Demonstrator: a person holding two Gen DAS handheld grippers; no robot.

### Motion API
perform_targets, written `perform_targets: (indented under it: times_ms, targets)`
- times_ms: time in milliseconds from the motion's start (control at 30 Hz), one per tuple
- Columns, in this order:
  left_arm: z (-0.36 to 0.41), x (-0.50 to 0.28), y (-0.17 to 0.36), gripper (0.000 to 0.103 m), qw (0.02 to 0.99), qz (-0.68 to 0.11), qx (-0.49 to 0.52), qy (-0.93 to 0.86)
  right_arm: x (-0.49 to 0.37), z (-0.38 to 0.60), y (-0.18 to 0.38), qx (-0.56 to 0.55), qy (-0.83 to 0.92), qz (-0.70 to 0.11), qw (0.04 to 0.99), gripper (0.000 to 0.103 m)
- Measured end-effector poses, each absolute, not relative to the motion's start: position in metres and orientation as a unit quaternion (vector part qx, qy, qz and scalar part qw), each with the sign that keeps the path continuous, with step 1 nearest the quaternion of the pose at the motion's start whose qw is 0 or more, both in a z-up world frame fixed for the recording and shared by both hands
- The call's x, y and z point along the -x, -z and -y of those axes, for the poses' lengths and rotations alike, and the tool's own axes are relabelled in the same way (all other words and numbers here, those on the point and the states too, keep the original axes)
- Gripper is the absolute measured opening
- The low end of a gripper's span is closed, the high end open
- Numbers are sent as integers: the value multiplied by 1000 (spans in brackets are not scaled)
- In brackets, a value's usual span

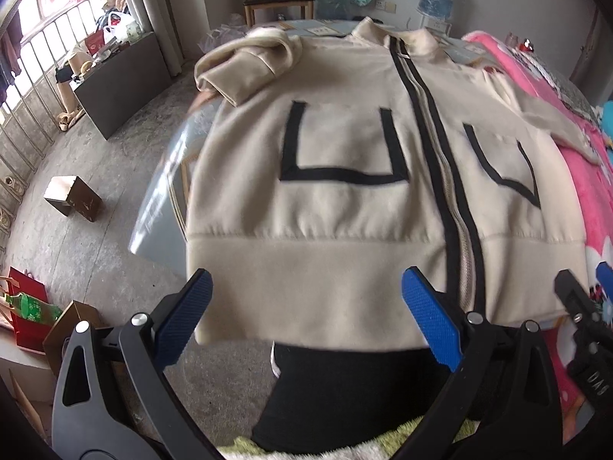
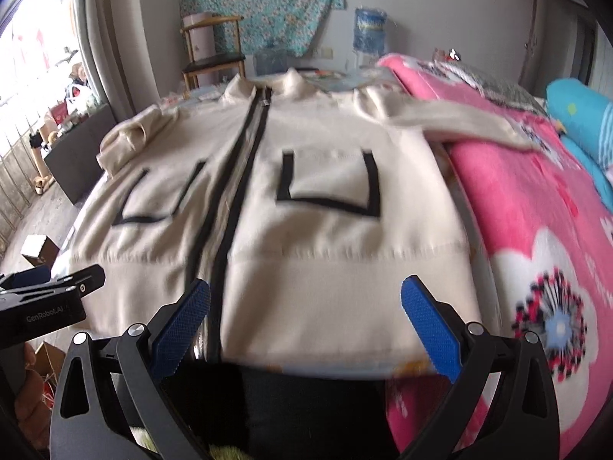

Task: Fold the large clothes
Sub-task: 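Grasp the jacket's sleeve cuff with the right gripper and lift it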

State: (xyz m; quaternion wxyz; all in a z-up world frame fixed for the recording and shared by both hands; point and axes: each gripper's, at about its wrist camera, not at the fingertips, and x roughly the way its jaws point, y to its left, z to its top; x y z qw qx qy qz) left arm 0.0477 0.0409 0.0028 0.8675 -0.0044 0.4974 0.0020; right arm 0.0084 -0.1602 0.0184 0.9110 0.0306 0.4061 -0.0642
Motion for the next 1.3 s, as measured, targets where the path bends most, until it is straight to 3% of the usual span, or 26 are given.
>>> perform_targets:
  times_ms: [200,333,667,767,833,900,967,1133,1300]
  targets:
    - [-77,-83,-15,96,888,-459,21,-6,-80,144,-54,-72,-69,-377,921,97]
    - [-105,-109,-23,96,900,-433,48,-2,-154,124,-62,-146,-178,-404,885,97]
    - [-146,-178,-8,96,901,-425,91,-5,-329,19,25,-206,-301,-547,754,97]
    - [-148,-200,12,96,892,-444,86,-7,-349,-3,48,-191,-292,-564,748,80]
    - [-148,-215,26,96,881,-464,93,-3,-356,-10,63,-184,-287,-575,743,62]
    - [-147,-223,35,96,878,-468,102,2,-355,-16,65,-164,-284,-577,748,37]
    - [-145,-229,39,96,880,-464,102,10,-351,-19,59,-133,-285,-568,761,21]
    - [-130,-243,41,96,884,-461,76,17,-352,-10,-9,-44,-270,-506,818,15]
    - [-120,-259,37,96,884,-465,56,-13,-345,23,-123,101,-219,-365,899,5]
